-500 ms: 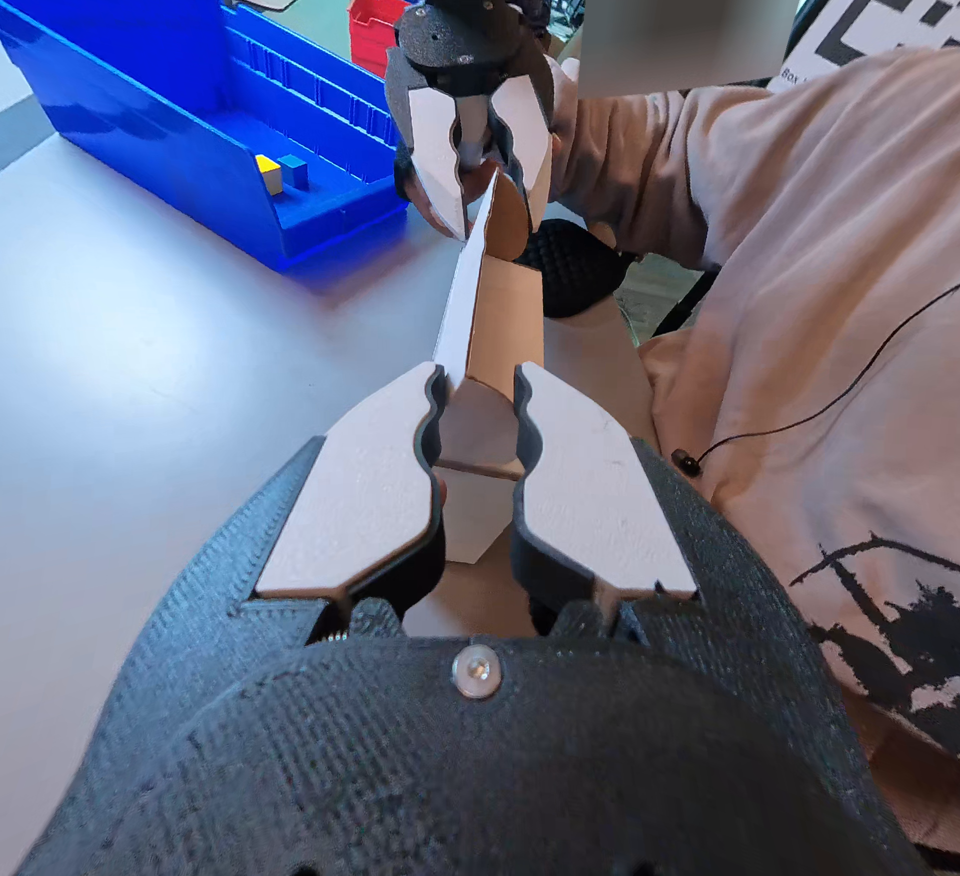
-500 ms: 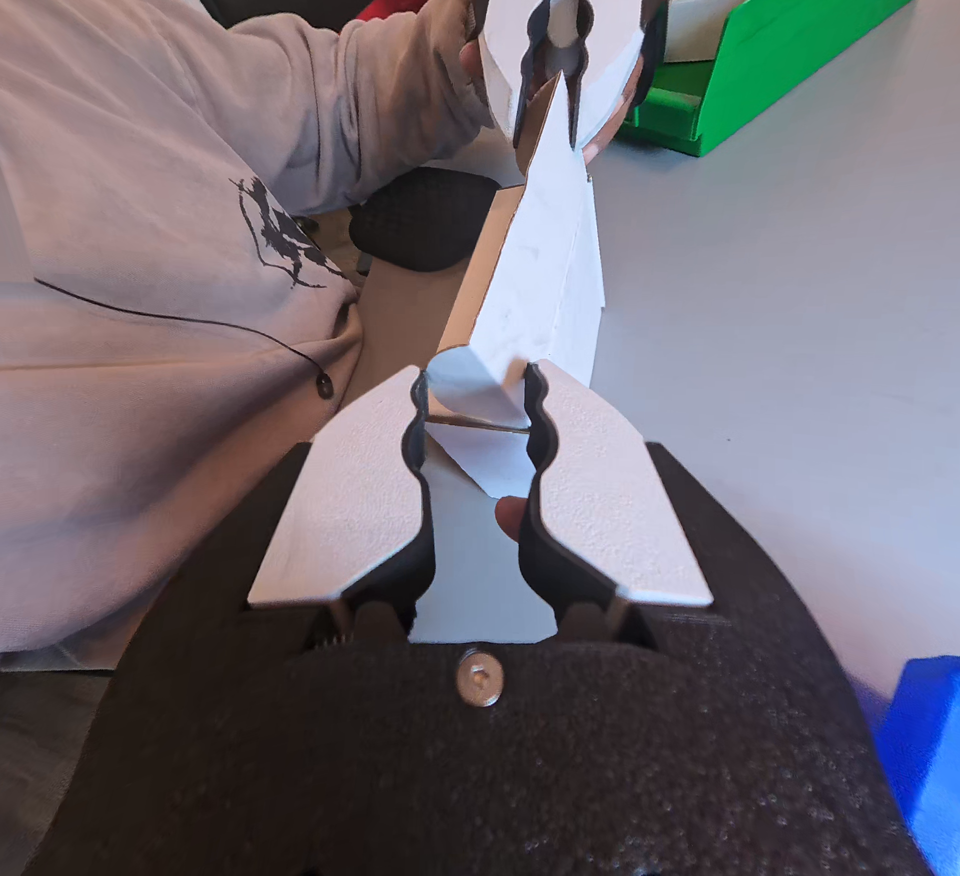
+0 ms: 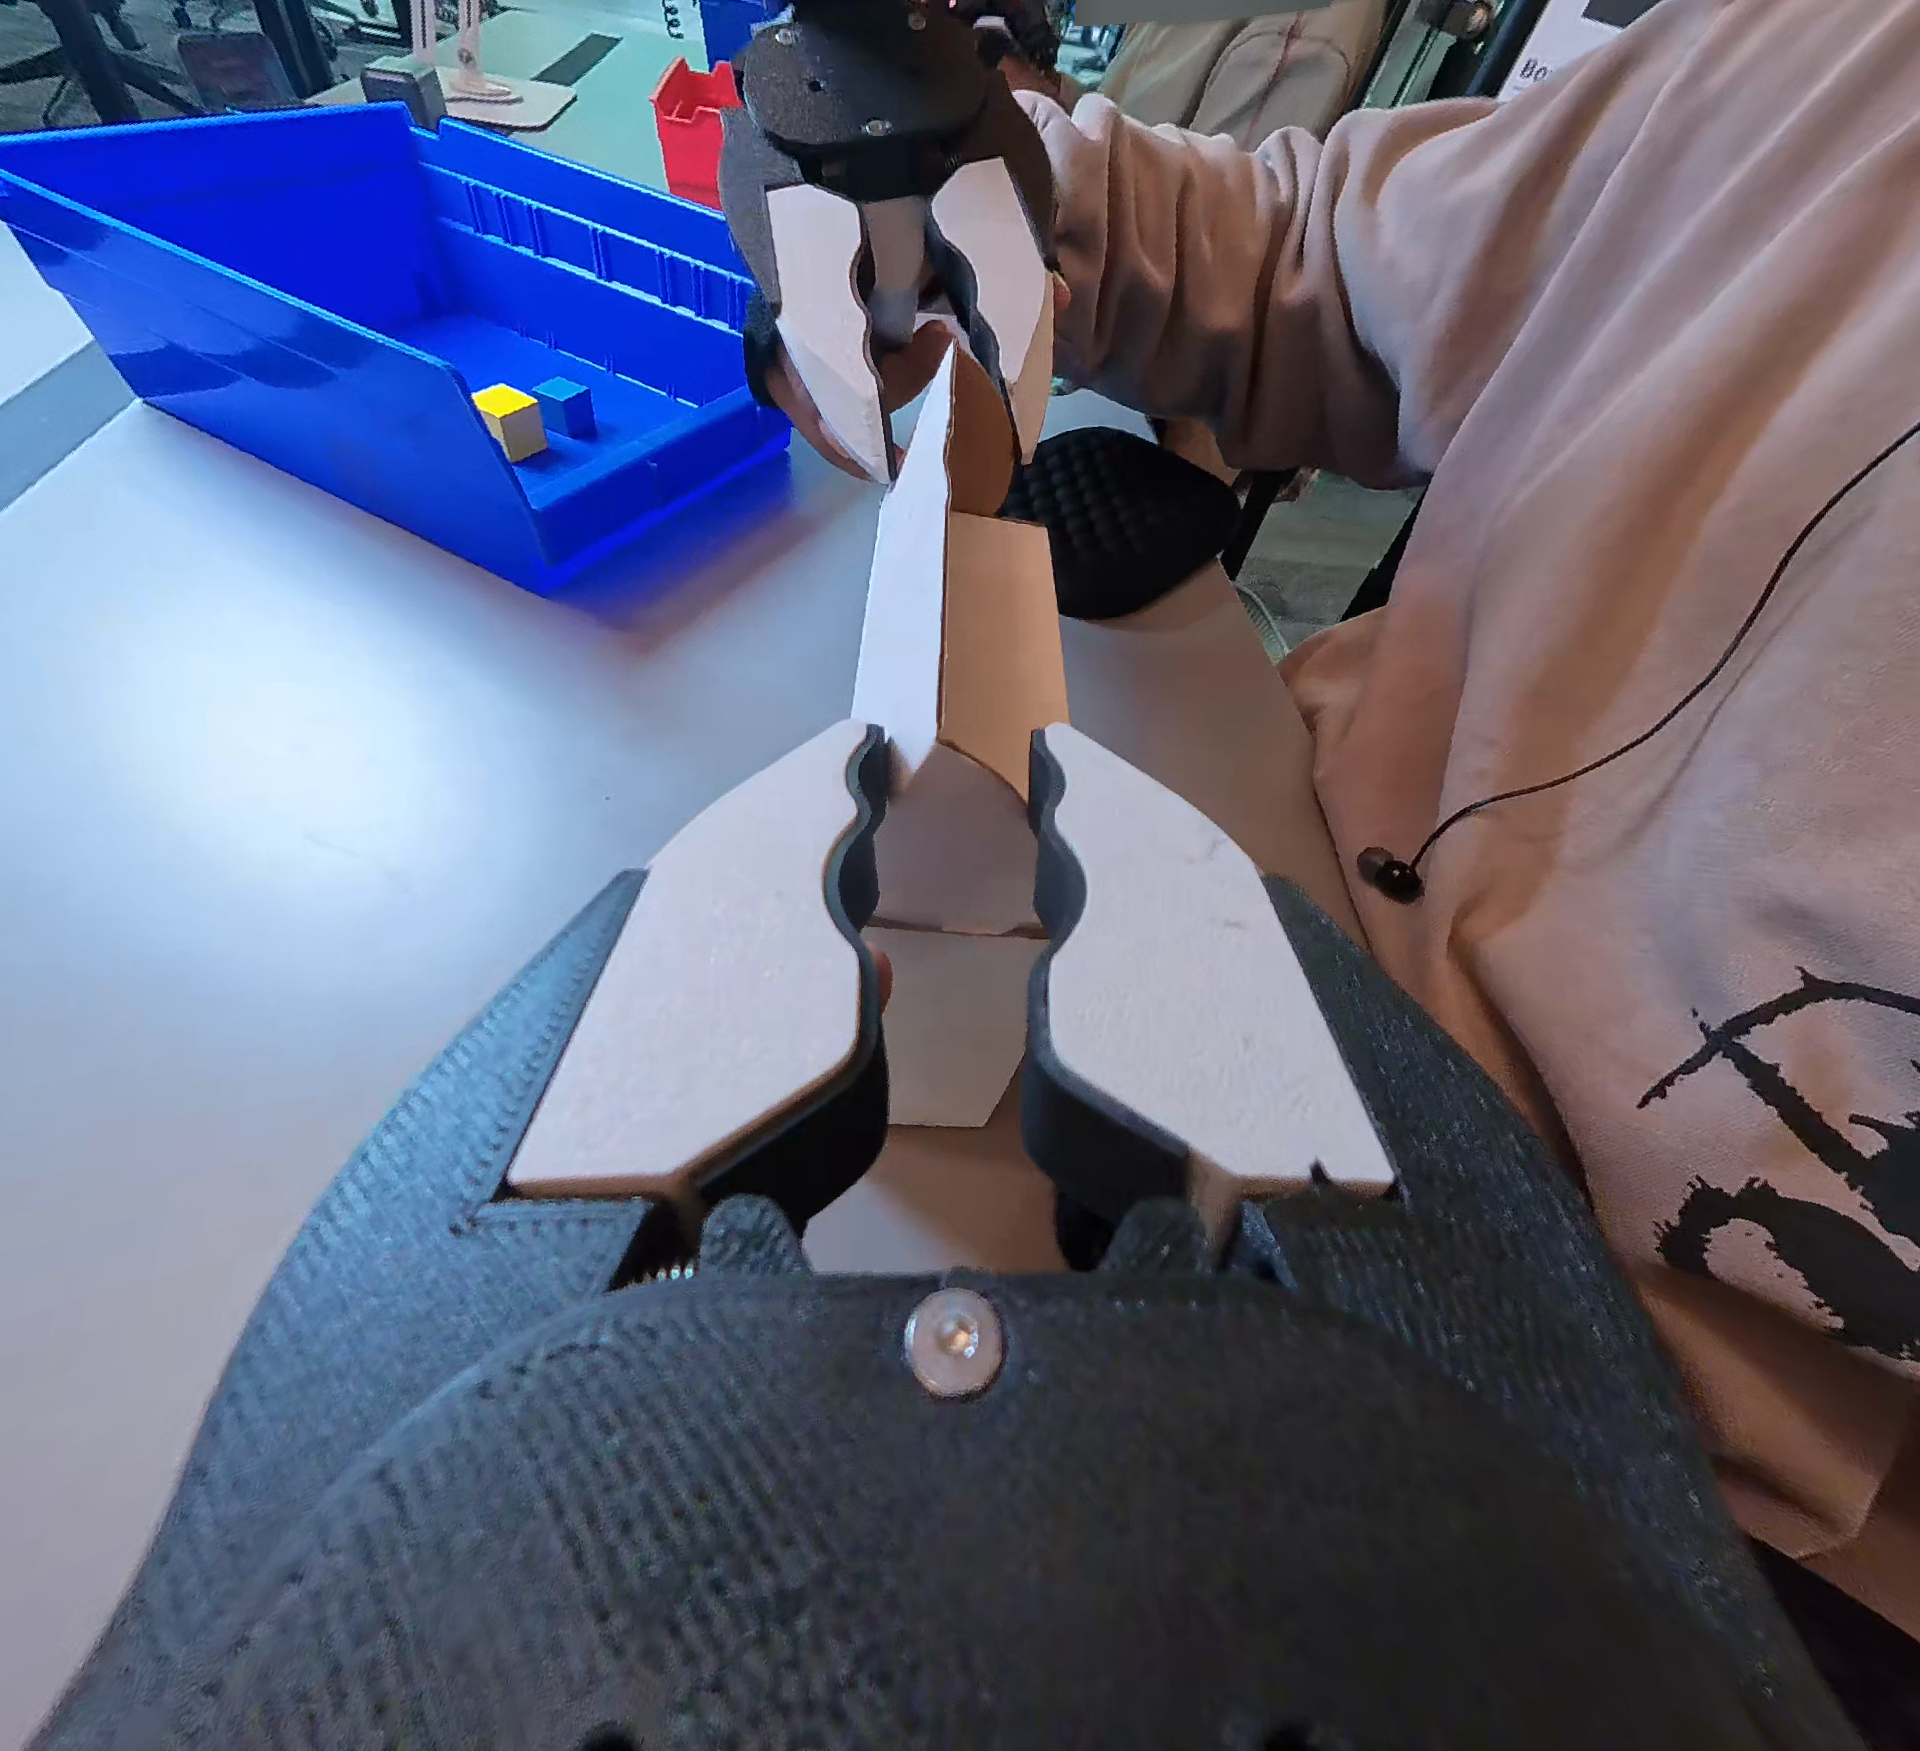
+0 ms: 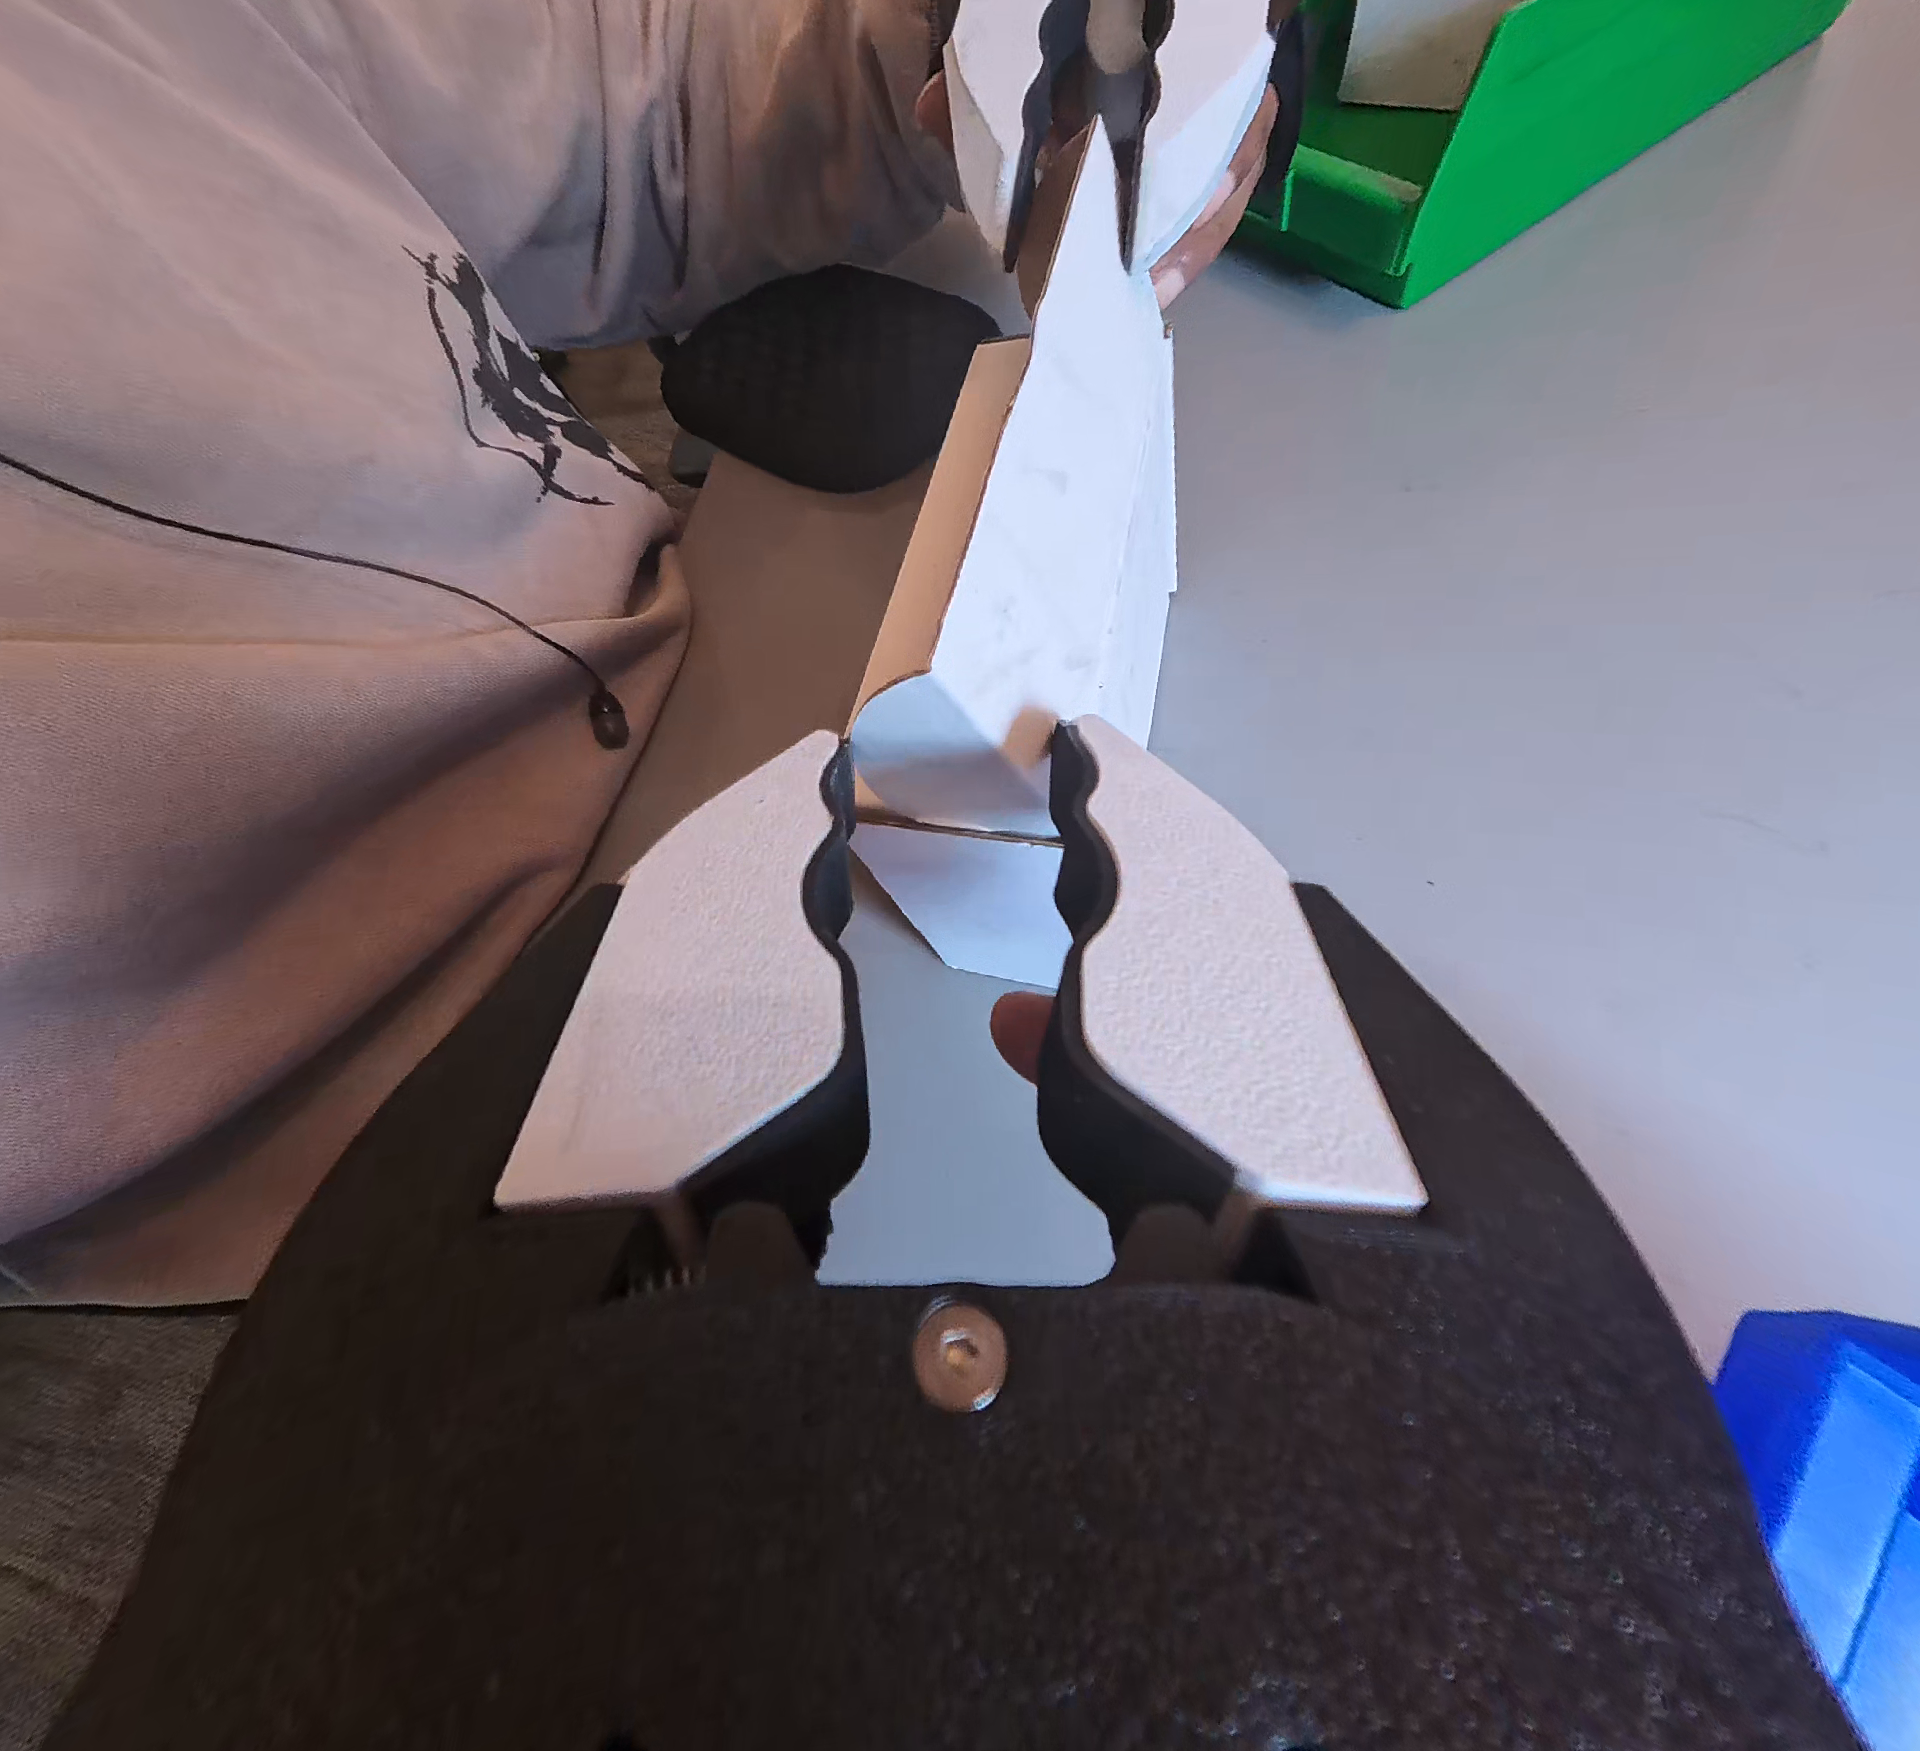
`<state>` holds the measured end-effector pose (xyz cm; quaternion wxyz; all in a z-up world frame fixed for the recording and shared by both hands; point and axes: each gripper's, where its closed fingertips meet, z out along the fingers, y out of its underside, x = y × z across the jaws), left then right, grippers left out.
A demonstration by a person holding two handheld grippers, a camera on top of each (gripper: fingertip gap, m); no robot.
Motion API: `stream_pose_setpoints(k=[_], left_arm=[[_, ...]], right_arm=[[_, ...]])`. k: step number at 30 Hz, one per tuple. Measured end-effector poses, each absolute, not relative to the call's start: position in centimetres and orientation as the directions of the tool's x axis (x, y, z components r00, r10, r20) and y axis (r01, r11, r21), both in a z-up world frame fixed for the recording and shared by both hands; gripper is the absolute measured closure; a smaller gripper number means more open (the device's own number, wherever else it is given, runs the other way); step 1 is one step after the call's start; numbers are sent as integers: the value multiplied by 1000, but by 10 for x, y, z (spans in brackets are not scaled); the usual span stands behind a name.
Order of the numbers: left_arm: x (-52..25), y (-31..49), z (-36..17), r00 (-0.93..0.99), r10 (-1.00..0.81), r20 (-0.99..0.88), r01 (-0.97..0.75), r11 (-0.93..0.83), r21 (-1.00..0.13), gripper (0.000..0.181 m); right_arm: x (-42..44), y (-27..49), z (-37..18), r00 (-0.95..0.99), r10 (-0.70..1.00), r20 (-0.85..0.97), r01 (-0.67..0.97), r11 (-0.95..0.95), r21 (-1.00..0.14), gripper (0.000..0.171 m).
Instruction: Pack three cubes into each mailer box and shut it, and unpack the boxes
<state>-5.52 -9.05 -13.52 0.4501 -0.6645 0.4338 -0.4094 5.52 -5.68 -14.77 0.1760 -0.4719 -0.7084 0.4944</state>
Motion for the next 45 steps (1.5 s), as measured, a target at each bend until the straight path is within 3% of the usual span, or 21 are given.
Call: stream_pose_setpoints(k=[5,14,27,38,42,45], left_arm=[[-57,-92,-134,257,-936,239,-93,-270,-958,154],[-55,-89,-135,401,-899,176,-142,-250,-958,156],[-56,-85,-134,487,-830,271,-46,-334,-941,159],[-57,-77,-134,661,-723,201,-14,-280,-960,163],[-58,-75,-135,744,-666,44,-130,-209,-969,166],[-52,-84,-135,695,-718,36,-167,-209,-964,165]], right_arm=[[54,-59,-149,-495,853,-164,491,119,-863,136],[54,-60,-150,-478,872,-102,499,174,-849,136],[53,-60,-150,-479,874,-79,514,207,-832,136],[52,-60,-151,-472,879,-67,507,209,-836,136],[53,-61,-151,-476,878,-48,512,232,-827,136],[55,-61,-151,-490,870,-53,521,243,-819,137]])
